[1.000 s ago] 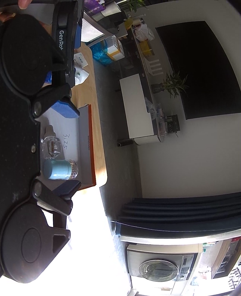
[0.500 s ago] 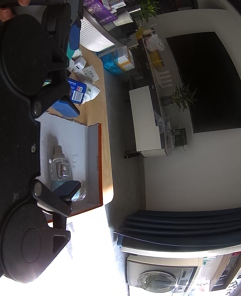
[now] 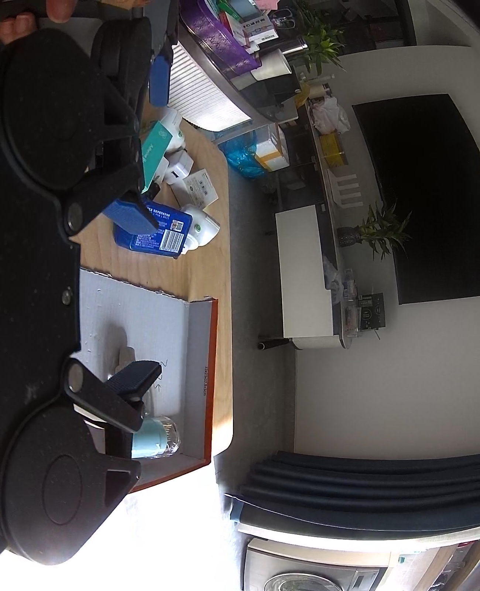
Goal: Organize rigid objects
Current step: 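Withdraw both grippers from the tray back toward the remaining objects, then grasp the teal Adhesive Bandages box with the left gripper while the right approaches the blue box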
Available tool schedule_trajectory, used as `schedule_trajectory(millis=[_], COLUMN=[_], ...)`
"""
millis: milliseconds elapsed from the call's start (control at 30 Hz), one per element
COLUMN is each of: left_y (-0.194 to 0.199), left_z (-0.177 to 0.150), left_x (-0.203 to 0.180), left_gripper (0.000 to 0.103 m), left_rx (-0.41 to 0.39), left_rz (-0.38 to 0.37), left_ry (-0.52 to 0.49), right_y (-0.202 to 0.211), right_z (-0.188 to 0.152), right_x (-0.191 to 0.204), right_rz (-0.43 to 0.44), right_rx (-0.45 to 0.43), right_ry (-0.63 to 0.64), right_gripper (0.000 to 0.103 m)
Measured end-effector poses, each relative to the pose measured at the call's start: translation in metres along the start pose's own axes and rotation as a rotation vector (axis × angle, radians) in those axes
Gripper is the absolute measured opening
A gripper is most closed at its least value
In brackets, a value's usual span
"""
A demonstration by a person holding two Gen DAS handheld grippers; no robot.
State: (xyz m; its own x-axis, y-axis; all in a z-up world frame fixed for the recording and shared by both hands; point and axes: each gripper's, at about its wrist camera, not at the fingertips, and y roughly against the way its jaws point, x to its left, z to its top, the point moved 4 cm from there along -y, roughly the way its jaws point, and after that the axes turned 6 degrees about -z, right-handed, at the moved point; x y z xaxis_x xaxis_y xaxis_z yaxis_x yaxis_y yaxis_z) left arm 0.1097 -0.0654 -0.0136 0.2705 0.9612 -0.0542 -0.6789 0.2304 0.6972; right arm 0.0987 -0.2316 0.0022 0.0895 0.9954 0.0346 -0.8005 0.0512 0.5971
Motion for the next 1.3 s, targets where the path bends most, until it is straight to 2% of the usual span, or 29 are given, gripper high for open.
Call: schedule_trajectory(millis=[733, 1300], left_y=[0.005, -0.010], left_z=[-0.027, -0.042], left_x=[0.048, 0.097], left_gripper=[0.103, 0.103], left_rx=[0.031, 0.059], left_rz=[-0.007, 0.020], left_ry=[0.098, 0.213], right_y=[-0.014, -0.027], right_z=[-0.008, -0.020], right_x=[0.049, 0.052], right_rz=[0.082, 0.090], right_rx=[0.047, 0.090], right_ry=[0.073, 0.070], right_gripper=[0.089, 0.089])
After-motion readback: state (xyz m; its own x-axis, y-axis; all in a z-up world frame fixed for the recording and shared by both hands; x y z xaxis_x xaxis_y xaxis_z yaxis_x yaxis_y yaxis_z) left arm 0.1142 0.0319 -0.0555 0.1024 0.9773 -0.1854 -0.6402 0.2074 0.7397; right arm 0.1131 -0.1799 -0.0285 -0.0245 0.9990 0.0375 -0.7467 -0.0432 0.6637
